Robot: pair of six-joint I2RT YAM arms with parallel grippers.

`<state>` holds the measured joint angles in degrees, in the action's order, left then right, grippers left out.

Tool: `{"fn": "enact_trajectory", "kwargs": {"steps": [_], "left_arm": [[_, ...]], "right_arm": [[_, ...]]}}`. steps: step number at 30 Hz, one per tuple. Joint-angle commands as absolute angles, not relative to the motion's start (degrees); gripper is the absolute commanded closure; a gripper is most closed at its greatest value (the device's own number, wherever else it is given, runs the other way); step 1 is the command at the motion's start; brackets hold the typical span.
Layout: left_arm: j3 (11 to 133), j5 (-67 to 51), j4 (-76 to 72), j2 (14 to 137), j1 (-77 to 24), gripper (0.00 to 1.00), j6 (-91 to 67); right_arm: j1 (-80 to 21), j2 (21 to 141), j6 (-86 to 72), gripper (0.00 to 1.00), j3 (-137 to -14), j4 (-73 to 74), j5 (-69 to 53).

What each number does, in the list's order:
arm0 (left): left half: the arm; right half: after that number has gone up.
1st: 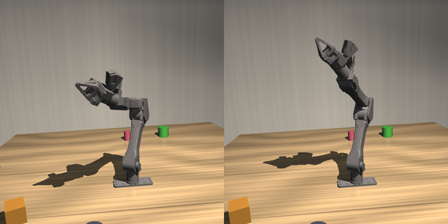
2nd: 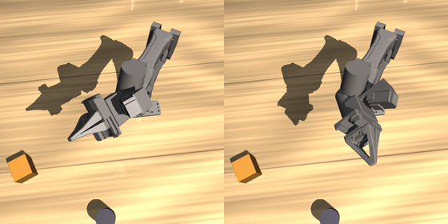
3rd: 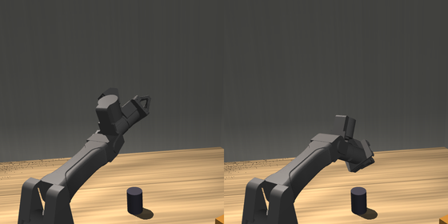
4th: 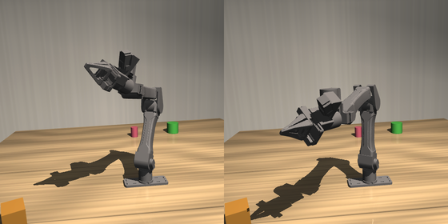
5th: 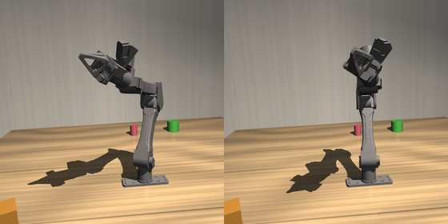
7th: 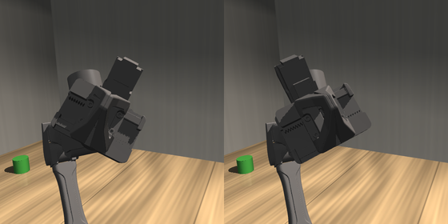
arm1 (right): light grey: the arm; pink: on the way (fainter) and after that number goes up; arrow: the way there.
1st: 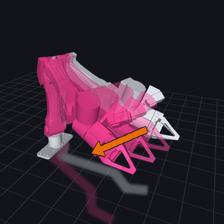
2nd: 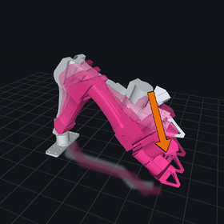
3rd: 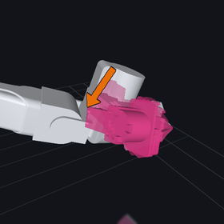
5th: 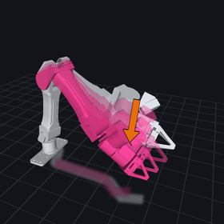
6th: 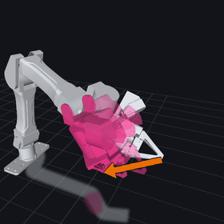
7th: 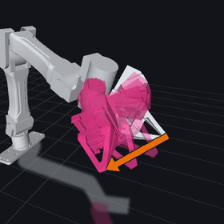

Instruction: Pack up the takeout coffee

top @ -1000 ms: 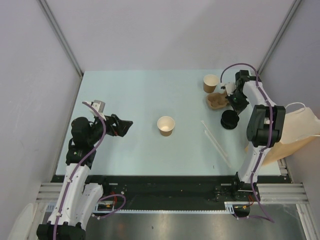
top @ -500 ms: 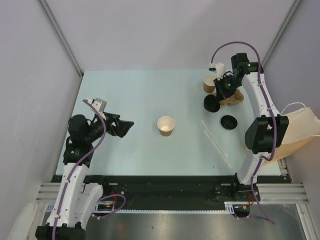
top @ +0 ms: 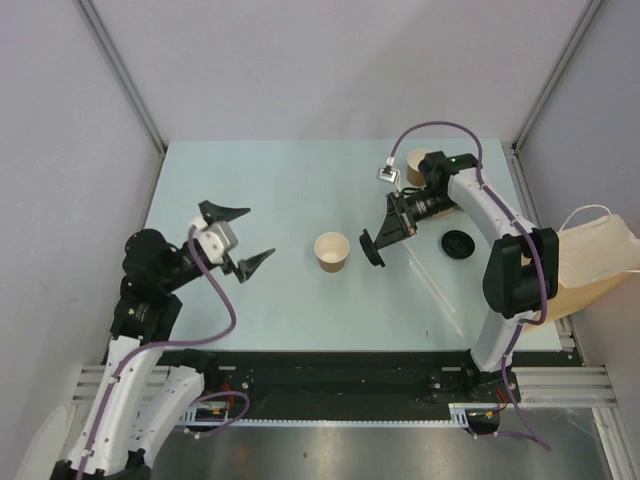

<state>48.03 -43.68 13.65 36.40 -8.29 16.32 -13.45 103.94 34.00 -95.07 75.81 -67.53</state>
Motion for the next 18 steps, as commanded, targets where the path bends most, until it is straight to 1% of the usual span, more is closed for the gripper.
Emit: {"fn": "enact_trajectory", "kwargs": {"steps": [1, 2, 3, 8, 9, 10, 12, 15, 18], "left_arm": [[49.31, -41.4, 15.73, 35.07, -19.31, 0.04, 43.03], [49.05, -40.44, 15.47, 34.81, -21.6, 0.04, 48.98], [48.61, -38.52, 15.12, 34.63, -26.06, 0.05, 51.39], [49.22, -33.85, 13.97, 35.85, -38.12, 0.11, 61.67], [49.83, -32.62, 16.32, 36.12, -43.45, 0.12, 63.79], [50.09, -28.87, 17.13, 37.08, -46.46, 0.15, 65.64], [51.06, -25.24, 19.06, 37.79, -53.57, 0.19, 68.81], [51.33, -21.02, 20.65, 38.67, -60.18, 0.3, 71.36], [50.45, -18.11, 21.0, 38.67, -64.06, 0.37, 74.08]], "right_arm": [[-17.22, 100.9, 32.87, 1.0, -89.75, 86.66, -80.14], [-18.79, 100.2, 32.35, 1.0, -88.26, 86.66, -80.68], [-19.94, 99.67, 32.26, 1.0, -87.89, 86.57, -80.68], [-26.96, 97.82, 30.94, 1.0, -84.91, 86.57, -81.21], [-27.85, 97.74, 30.68, 1.0, -84.64, 86.66, -81.12], [-28.73, 97.65, 30.5, 1.0, -84.29, 86.66, -81.12], [-30.66, 97.91, 29.45, 1.0, -83.5, 86.57, -81.82], [-32.16, 97.91, 28.31, 1.0, -82.53, 86.57, -82.7], [-33.39, 98.79, 26.38, 1.0, -81.65, 86.57, -83.23]]}}
